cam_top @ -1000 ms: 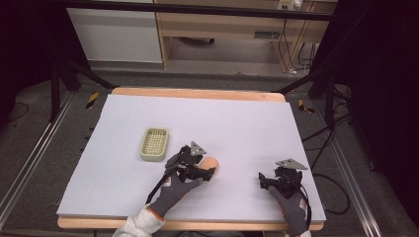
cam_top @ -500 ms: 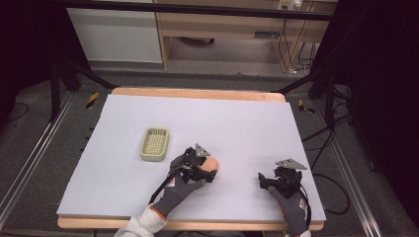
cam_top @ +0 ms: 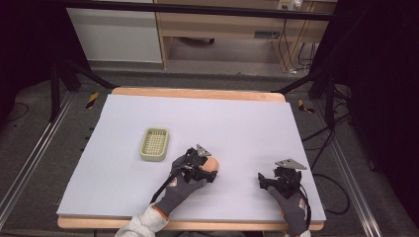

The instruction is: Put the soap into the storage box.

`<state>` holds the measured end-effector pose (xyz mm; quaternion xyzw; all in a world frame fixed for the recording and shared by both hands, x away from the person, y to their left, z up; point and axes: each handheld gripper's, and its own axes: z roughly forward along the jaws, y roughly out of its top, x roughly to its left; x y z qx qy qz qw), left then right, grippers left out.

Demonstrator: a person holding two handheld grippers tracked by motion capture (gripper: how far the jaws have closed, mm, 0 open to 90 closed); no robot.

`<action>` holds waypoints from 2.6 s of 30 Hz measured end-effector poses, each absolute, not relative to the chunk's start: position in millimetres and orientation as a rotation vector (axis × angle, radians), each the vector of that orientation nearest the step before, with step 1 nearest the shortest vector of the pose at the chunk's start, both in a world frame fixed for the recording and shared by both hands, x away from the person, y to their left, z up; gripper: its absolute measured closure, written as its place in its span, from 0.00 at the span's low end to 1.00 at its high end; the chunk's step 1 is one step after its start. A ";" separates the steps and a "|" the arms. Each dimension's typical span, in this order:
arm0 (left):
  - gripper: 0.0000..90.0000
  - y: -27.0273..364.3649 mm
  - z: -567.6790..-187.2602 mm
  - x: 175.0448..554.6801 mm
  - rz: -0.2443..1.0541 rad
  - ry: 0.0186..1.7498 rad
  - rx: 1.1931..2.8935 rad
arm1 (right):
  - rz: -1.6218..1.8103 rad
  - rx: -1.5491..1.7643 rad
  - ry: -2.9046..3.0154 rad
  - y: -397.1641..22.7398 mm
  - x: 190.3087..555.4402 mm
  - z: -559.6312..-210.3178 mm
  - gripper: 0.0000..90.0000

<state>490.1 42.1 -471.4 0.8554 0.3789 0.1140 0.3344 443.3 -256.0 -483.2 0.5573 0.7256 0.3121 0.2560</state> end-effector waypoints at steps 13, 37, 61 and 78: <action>0.31 37.3 -474.2 487.1 0.344 0.984 2.253 | 0.847 1.517 1.968 -255.8 443.4 -483.2 0.08; 0.35 47.9 -461.1 478.8 0.298 0.963 2.216 | 0.841 1.511 1.971 -256.2 443.1 -483.1 0.08; 0.35 76.8 -431.6 477.9 0.298 0.992 2.135 | 0.845 1.515 1.968 -256.5 442.7 -482.6 0.08; 0.35 99.6 -416.0 481.7 0.331 1.028 2.086 | 0.845 1.518 1.965 -256.5 442.9 -482.7 0.08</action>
